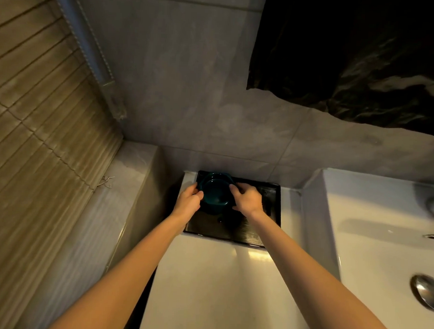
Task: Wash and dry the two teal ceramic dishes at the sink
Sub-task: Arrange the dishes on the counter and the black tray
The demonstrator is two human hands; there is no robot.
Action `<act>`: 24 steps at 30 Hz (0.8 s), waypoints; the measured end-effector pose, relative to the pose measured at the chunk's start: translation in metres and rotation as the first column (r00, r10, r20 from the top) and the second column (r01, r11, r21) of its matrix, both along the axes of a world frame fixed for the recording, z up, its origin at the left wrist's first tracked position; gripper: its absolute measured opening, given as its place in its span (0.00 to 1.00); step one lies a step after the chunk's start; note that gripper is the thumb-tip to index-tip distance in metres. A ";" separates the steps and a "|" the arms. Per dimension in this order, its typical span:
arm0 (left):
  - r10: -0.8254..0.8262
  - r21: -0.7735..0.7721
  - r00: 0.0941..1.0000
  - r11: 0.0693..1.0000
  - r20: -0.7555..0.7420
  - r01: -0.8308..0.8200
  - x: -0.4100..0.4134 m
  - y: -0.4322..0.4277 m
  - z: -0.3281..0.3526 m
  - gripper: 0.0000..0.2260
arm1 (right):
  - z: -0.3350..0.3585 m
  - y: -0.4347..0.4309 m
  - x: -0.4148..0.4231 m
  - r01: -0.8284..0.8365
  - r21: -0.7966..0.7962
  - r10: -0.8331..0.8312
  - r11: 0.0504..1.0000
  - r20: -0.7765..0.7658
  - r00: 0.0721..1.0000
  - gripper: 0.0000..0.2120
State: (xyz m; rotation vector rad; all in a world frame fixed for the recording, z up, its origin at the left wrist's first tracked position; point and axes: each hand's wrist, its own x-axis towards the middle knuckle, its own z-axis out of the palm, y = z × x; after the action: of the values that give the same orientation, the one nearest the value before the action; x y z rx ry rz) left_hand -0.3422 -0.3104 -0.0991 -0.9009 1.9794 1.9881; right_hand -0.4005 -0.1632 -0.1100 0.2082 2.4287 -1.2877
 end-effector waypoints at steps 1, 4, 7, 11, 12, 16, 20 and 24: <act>-0.020 -0.018 1.000 1.000 -0.006 0.020 0.006 0.000 0.006 0.21 | 0.003 0.004 0.006 -0.008 -0.005 0.008 1.000 -0.021 1.000 0.23; -0.083 -0.103 0.996 0.991 -0.014 0.082 0.030 0.003 0.025 0.23 | 0.030 0.020 0.038 -0.072 -0.034 0.069 0.997 -0.071 0.995 0.19; -0.132 -0.137 0.990 0.983 -0.045 0.125 0.067 0.011 0.044 0.22 | 0.054 0.046 0.083 -0.141 -0.070 0.135 0.988 -0.075 0.988 0.16; -0.171 -0.130 0.984 0.978 -0.038 0.165 0.130 0.029 0.050 0.20 | 0.068 0.087 0.148 -0.156 -0.066 0.152 0.985 -0.067 0.986 0.13; -0.183 -0.124 0.983 0.976 -0.031 0.178 0.147 0.034 0.047 0.20 | 0.070 0.097 0.165 -0.152 -0.051 0.148 0.987 -0.061 0.987 0.13; -0.278 -0.134 0.960 0.951 0.017 0.277 0.216 0.060 0.030 0.19 | 0.067 0.132 0.236 -0.179 0.020 0.179 0.984 -0.017 0.984 0.12; -0.420 -0.135 0.898 0.890 0.133 0.436 0.273 0.092 0.016 0.23 | 0.043 0.156 0.295 -0.243 0.164 0.240 0.956 0.037 0.970 0.15; -0.499 -0.112 0.838 0.840 0.222 0.530 0.309 0.118 0.003 0.26 | 0.016 0.167 0.328 -0.242 0.324 0.233 0.915 0.068 0.970 0.18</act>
State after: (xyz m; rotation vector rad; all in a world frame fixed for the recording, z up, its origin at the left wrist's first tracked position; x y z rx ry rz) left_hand -0.0331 -0.1920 -0.0957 -0.4771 2.0290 1.4002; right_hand -0.0724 0.0042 -0.0944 0.0163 2.5400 -0.7643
